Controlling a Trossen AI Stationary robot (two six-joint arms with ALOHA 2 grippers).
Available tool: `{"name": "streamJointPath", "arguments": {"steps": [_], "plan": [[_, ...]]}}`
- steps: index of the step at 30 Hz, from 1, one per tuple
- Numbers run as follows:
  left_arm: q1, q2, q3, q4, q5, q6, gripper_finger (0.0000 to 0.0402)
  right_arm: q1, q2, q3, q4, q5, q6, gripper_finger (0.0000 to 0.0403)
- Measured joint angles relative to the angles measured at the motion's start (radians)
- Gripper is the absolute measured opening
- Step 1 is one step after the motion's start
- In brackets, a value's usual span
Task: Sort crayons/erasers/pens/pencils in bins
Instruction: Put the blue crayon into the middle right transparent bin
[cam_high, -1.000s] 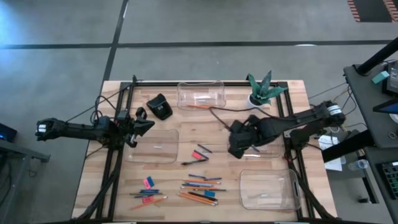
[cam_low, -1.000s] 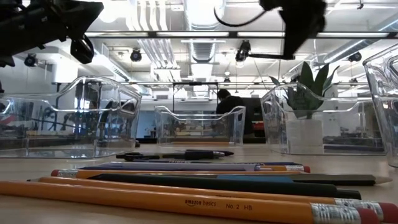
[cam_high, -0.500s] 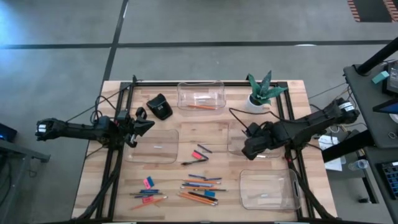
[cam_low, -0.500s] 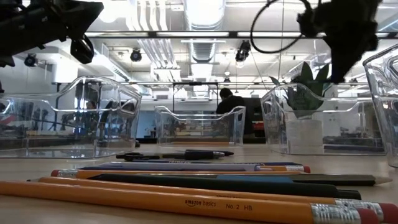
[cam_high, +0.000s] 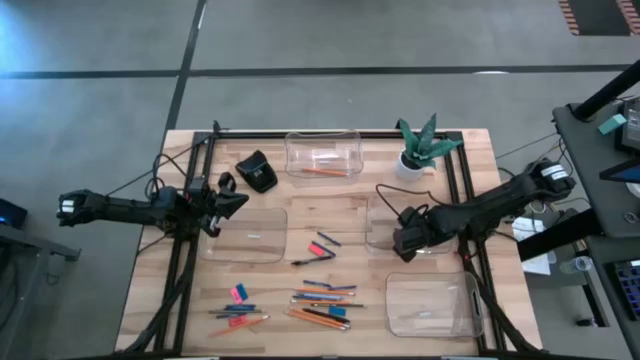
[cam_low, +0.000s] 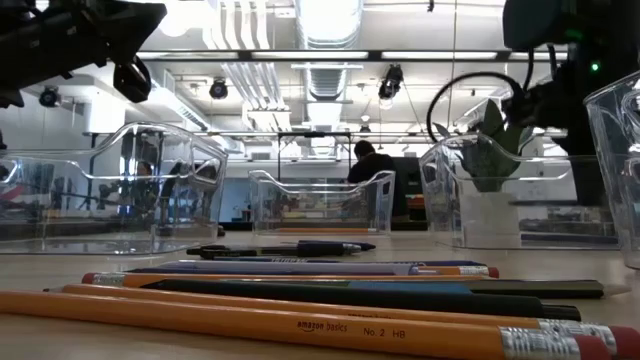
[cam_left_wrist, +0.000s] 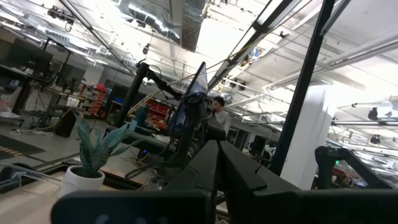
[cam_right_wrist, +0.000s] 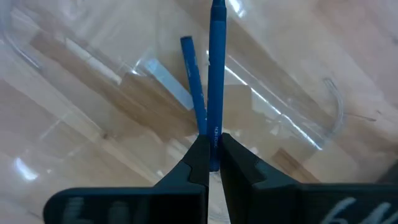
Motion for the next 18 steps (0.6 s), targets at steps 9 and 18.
{"name": "streamJointPath", "arguments": {"steps": [9,18], "plan": [[0.0,0.0,0.0,0.0,0.0,0.0,0.0,0.0,0.039,-0.017,0.015,0.002,0.019,0.0013],[0.0,0.0,0.0,0.0,0.0,0.0,0.0,0.0,0.104,-0.008,0.037,0.013,0.031,0.0055]]}}
